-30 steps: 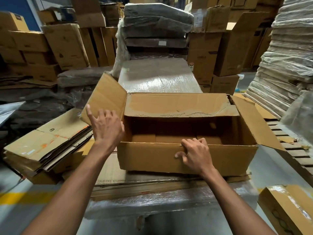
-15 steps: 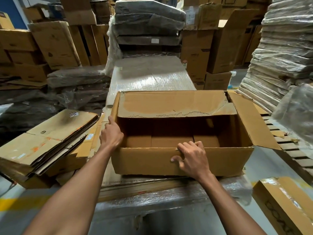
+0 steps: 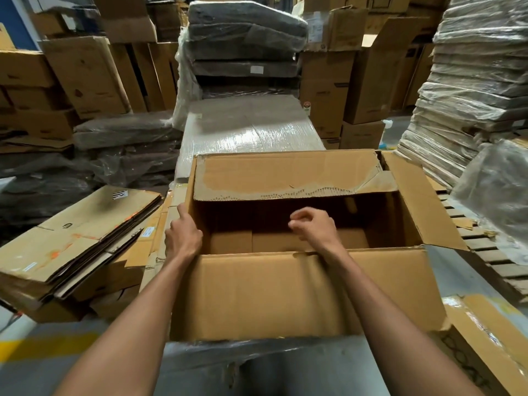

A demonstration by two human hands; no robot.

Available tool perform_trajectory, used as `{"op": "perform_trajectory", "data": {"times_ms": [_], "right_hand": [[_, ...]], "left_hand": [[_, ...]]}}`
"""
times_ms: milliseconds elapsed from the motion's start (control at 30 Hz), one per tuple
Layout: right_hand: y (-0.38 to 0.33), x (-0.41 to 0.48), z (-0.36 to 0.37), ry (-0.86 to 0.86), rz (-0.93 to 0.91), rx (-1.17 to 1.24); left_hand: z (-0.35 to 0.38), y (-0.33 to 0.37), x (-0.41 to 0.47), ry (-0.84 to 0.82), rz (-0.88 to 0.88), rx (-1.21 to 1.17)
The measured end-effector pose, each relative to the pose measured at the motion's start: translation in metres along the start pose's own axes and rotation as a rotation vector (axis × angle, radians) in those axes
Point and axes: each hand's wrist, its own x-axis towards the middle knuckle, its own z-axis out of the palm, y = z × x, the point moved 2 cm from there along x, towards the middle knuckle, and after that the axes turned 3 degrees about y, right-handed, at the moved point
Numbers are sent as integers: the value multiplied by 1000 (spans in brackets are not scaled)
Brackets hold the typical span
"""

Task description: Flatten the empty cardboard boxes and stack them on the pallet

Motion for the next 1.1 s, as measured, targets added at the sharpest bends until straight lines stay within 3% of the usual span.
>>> {"op": "perform_trajectory", "data": {"times_ms": [100,167,267,333,433,633,733,1100], "right_hand": [[-11,11,8,-71,370,671],[-16,9,17,-112,453,924],[-26,4,26,-90,366,1113],[-39,4,29,-99,203,1106],[-60,15,22,-70,-63,844],[-102,57,-8,182,-487,-232],[-109,81,-13,161,-523,-663],[-73,124,-1,69,-425,-1122]], "left_hand": [[0,-6,-7,32,-4,-28],[0,-10,-11,42,-3,-47],[0,-16,-16,44,7,-78],[1,-19,-19,60,5,-109],[0,-20,-24,121,56,-161],[1,-24,-35,140,103,-128],[3,-23,-33,134,54,-111],[9,-28,-30,120,28,-85]]}}
